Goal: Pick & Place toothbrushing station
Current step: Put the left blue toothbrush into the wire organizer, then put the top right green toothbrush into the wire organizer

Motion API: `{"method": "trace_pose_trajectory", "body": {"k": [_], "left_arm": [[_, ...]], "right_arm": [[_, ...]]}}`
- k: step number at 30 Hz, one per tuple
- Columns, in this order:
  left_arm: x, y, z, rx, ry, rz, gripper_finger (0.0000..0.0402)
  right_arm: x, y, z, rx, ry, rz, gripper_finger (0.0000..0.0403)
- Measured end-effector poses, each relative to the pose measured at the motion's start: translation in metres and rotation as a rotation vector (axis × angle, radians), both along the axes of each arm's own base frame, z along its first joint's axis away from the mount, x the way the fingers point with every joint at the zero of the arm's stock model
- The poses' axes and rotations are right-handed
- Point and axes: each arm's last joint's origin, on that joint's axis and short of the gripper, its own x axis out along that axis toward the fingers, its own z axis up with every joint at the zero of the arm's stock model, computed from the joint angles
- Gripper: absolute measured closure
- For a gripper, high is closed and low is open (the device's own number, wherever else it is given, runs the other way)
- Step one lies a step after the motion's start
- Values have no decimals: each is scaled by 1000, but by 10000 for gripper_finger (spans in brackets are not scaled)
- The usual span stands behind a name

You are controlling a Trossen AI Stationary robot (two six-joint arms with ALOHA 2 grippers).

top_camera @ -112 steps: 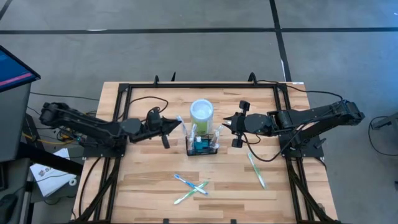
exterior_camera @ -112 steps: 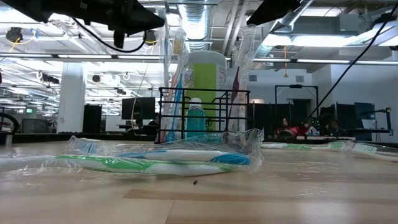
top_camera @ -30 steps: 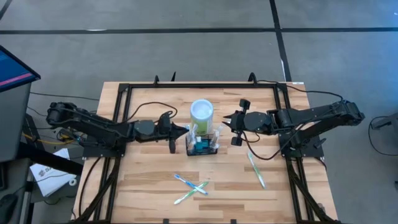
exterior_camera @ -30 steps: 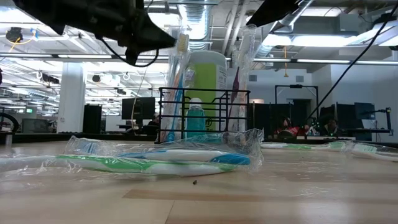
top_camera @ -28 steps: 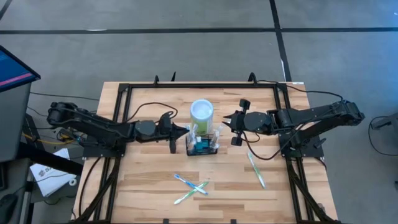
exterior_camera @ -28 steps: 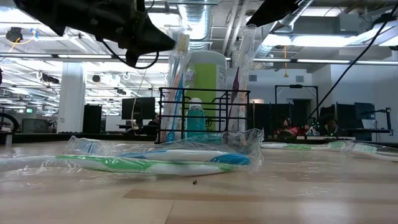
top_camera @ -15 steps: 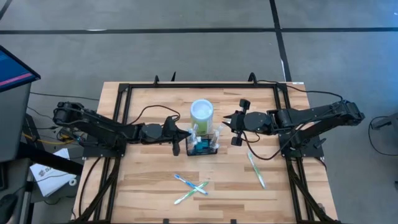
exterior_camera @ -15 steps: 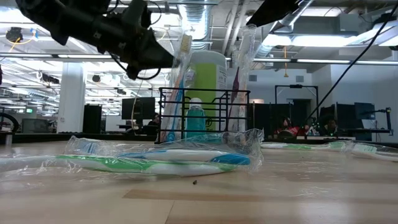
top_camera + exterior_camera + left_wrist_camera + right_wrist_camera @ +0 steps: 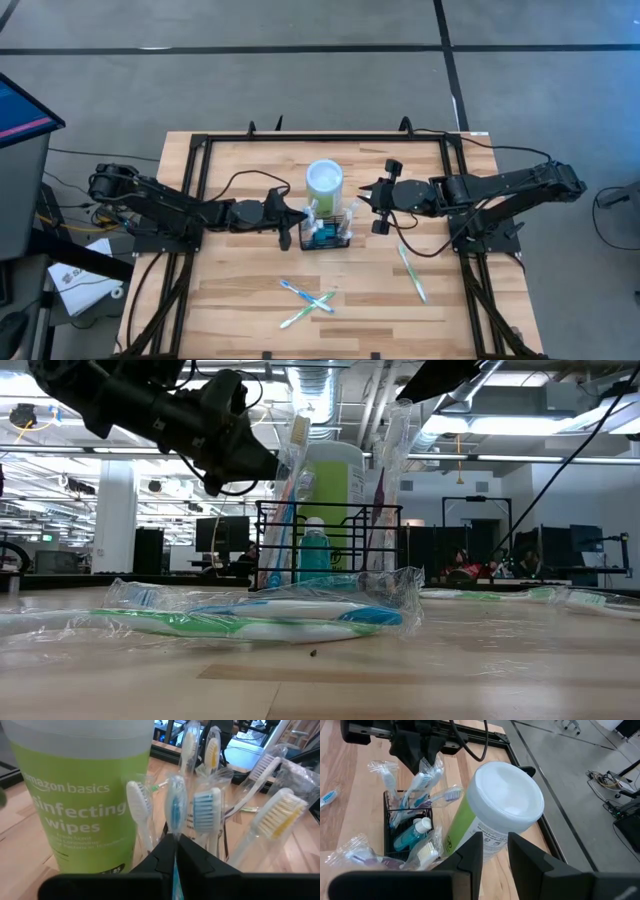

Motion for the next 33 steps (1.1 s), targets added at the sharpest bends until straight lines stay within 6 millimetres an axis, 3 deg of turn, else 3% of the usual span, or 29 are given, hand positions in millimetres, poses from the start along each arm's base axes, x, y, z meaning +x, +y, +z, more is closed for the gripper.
{"method": "trace_pose_trajectory", "body": {"k": [7, 12, 23, 33], "left_arm": [[-1, 0, 1, -1, -2, -2, 341], [-8, 1, 14, -1, -28, -4, 306], [-25, 1, 30, -1, -17, -16, 289], [-27, -14, 32, -4, -28, -79, 297]], "right_arm": [[0, 0, 0, 0, 0, 0, 321], [0, 0, 0, 0, 3, 0, 321], [-4, -2, -5, 30, 50, -34, 321], [-19, -41, -21, 165, 190, -330, 321]]}}
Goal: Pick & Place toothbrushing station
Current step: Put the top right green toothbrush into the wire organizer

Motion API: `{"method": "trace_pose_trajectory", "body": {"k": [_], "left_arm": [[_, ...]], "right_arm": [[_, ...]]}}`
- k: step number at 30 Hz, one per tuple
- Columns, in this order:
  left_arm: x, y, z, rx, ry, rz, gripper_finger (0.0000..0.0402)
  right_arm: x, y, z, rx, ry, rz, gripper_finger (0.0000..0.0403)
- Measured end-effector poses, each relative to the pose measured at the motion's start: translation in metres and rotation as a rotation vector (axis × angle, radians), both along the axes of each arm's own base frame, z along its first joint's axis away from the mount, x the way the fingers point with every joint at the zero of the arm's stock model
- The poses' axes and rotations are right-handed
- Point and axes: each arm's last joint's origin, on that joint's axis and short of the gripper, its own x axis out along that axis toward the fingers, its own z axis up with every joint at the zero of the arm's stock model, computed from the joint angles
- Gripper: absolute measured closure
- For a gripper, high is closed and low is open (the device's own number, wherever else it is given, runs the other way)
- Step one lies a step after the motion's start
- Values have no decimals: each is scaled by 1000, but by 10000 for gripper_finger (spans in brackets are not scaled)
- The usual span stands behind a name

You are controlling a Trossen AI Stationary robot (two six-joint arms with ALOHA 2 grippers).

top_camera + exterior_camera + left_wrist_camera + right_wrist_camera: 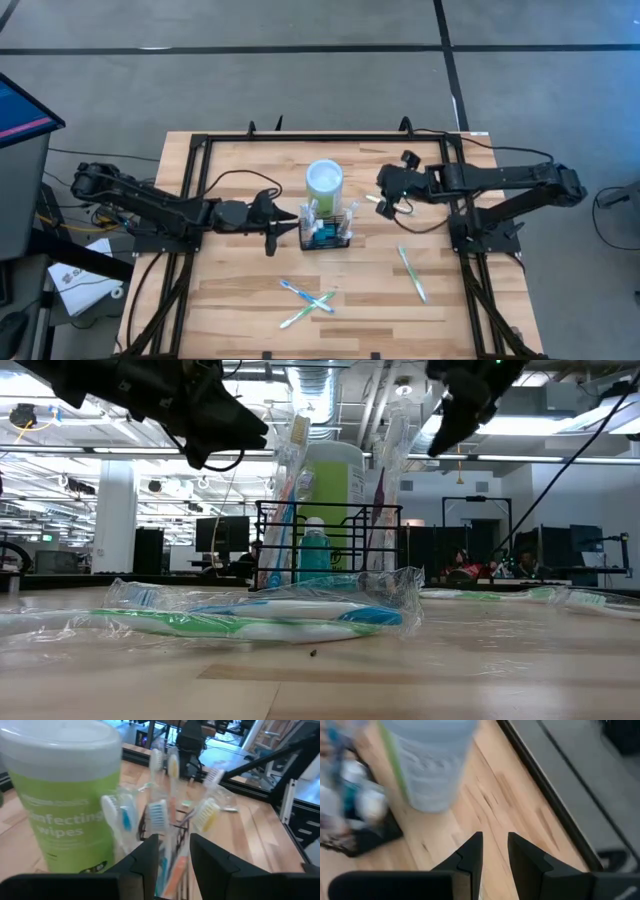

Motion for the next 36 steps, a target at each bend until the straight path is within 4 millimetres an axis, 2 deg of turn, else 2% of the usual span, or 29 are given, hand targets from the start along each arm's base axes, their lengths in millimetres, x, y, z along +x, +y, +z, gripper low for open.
{"method": "trace_pose_trajectory", "body": {"k": [5, 12, 16, 24, 30, 36], "left_arm": [[-1, -5, 0, 0, 0, -23, 298], [-1, -9, 0, 0, -1, -37, 298], [-1, -9, 0, 0, -1, -37, 298], [-1, -9, 0, 0, -2, -36, 298], [-1, -9, 0, 0, -2, -36, 298], [-1, -9, 0, 0, -2, -36, 298]], "right_arm": [[-6, -16, -12, 93, 50, -54, 321], [-22, -31, -59, 209, 172, -127, 321], [-29, -35, -75, 267, 214, -158, 321], [-40, -36, -97, 383, 264, -155, 321], [-44, -35, -112, 403, 268, -150, 321], [-47, -35, -118, 406, 284, -157, 319]]}}
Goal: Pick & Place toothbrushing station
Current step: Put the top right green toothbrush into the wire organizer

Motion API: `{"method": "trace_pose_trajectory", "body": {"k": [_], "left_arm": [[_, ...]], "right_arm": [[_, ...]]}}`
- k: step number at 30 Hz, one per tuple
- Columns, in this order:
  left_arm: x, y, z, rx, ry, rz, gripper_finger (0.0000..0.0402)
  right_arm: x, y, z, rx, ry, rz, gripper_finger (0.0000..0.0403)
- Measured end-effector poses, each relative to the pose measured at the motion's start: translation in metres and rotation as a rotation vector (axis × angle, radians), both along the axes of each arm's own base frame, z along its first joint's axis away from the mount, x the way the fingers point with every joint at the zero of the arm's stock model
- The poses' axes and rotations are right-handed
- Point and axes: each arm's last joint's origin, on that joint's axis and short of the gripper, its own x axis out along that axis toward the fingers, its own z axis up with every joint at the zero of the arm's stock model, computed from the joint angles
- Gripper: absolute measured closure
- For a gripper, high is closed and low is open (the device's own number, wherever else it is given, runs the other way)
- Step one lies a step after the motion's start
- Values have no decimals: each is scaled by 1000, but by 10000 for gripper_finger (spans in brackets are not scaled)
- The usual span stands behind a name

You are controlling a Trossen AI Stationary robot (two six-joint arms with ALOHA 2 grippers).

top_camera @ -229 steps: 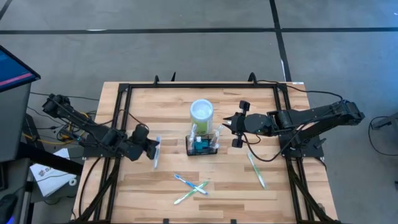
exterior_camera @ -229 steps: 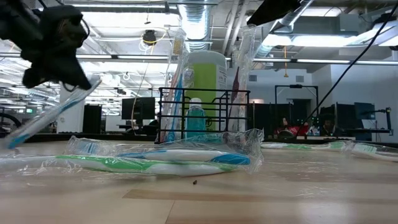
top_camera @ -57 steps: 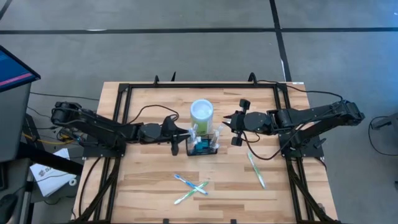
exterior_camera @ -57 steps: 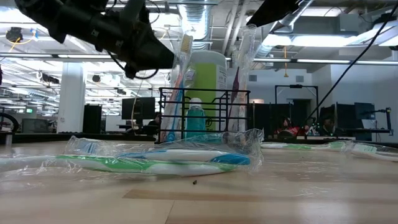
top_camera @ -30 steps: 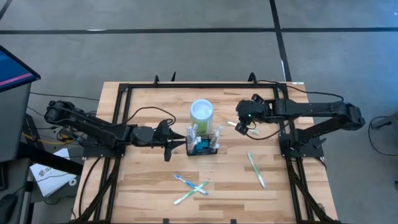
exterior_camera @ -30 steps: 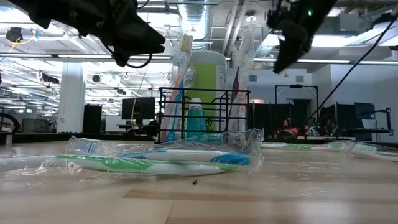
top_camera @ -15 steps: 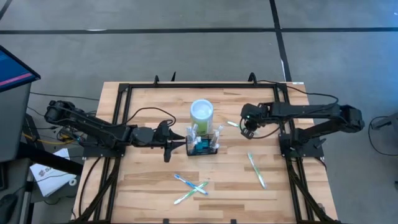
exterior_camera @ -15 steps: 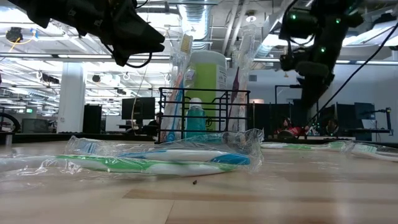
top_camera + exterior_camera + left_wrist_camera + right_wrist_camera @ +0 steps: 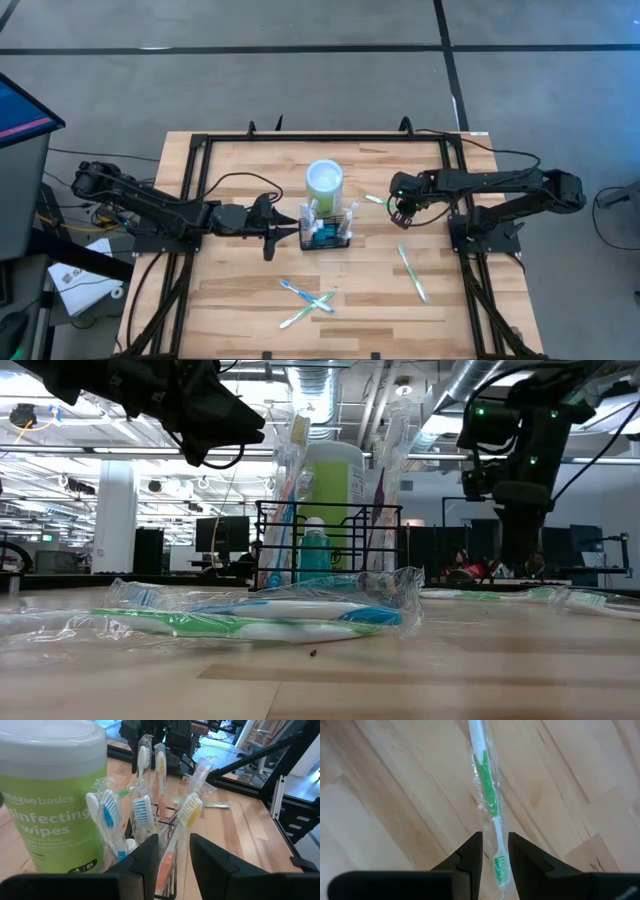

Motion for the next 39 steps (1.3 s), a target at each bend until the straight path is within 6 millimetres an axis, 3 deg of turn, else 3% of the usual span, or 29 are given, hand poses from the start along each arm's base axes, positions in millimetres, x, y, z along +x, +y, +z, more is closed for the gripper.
{"method": "trace_pose_trajectory", "body": {"k": [13, 24, 29, 36, 39], "left_arm": [[0, 0, 0, 0, 0, 0, 298], [0, 0, 0, 0, 0, 0, 298], [0, 0, 0, 0, 0, 0, 298], [0, 0, 0, 0, 0, 0, 298], [0, 0, 0, -1, -3, 0, 298]], "right_arm": [[-4, -5, -15, 4, 12, -30, 254], [8, -8, -52, 49, 202, -6, 251], [10, -8, -55, 57, 221, 5, 279], [10, -8, -43, 49, 130, 20, 390], [9, -8, -40, 45, 124, 19, 386]]}}
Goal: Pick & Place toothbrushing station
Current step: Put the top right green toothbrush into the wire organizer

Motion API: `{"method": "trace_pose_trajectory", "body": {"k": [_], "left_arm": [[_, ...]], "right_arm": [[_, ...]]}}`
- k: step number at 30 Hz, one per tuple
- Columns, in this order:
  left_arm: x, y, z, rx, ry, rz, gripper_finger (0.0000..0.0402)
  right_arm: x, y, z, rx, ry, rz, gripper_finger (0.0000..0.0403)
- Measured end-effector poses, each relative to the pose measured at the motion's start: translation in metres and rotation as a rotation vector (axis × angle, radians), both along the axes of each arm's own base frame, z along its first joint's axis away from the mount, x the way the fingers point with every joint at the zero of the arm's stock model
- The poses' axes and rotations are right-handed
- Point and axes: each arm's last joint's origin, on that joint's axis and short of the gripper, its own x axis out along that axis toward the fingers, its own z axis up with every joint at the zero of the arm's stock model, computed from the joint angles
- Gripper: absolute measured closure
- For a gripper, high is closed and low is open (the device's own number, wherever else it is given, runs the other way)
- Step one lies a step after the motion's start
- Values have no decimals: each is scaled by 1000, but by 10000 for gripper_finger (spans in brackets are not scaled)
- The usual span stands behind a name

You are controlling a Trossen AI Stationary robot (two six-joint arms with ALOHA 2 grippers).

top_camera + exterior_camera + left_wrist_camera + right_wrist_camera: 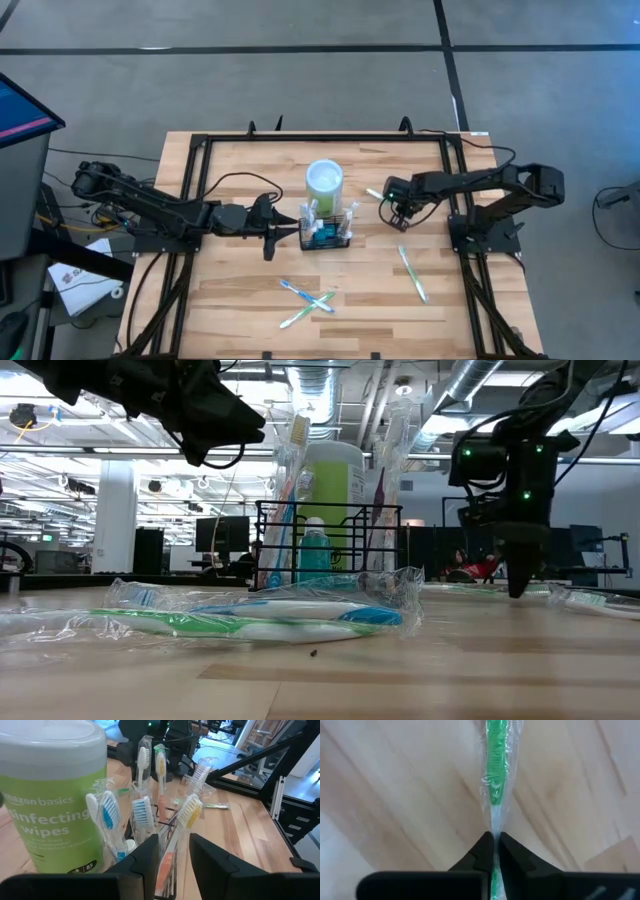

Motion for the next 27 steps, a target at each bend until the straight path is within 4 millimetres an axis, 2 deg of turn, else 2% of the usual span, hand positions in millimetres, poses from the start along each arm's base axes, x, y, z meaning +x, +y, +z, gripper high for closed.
{"method": "trace_pose_trajectory", "body": {"k": [5, 11, 27], "left_arm": [[0, 0, 0, -1, -4, 0, 298], [0, 0, 0, 4, -4, -1, 298], [0, 0, 2, 3, -18, -2, 298]], "right_arm": [[0, 1, 2, 4, 9, 13, 397], [9, 3, 21, -3, 13, 52, 399], [33, 7, 103, -237, -3, 92, 402]]}}
